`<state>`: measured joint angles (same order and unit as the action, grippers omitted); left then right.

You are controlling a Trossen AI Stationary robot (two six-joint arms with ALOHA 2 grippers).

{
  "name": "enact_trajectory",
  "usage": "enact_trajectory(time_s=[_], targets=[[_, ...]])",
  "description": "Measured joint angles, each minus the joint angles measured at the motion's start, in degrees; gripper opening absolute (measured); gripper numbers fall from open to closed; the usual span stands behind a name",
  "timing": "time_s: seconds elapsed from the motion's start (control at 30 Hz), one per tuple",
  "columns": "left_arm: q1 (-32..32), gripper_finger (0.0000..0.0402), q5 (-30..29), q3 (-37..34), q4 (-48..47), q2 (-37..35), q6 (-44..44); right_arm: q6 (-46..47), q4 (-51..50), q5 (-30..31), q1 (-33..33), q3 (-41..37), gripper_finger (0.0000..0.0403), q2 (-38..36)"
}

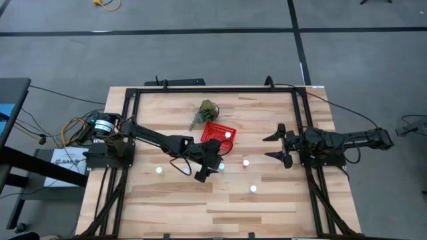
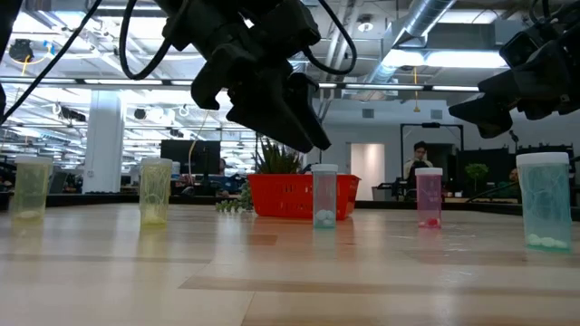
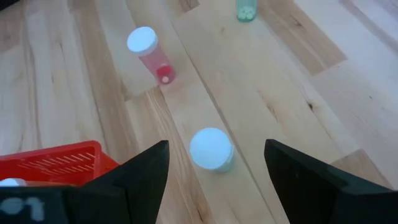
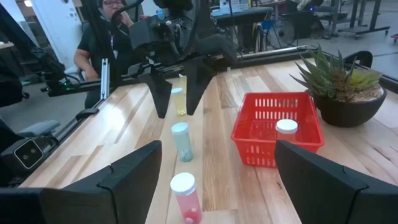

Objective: Pick and place pill bottles into a basket
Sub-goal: Put the top blue medicine bottle into the red bin

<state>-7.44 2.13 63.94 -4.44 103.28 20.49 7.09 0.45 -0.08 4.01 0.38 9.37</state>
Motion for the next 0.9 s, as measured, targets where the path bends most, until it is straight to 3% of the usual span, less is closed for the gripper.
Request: enact_trajectory(time_s=[0.7,0.9], targets=[[0.4,0.0251,-1.9,1.6,2.5,6.2,0.1,0.0,0.0,0.0,0.0,0.0,0.0306,0.0],[0.7,0.0196,-1.9,1.6,2.2,6.3,0.0,0.0,0.0,0.0,0.0,0.0,0.0306,0.0]])
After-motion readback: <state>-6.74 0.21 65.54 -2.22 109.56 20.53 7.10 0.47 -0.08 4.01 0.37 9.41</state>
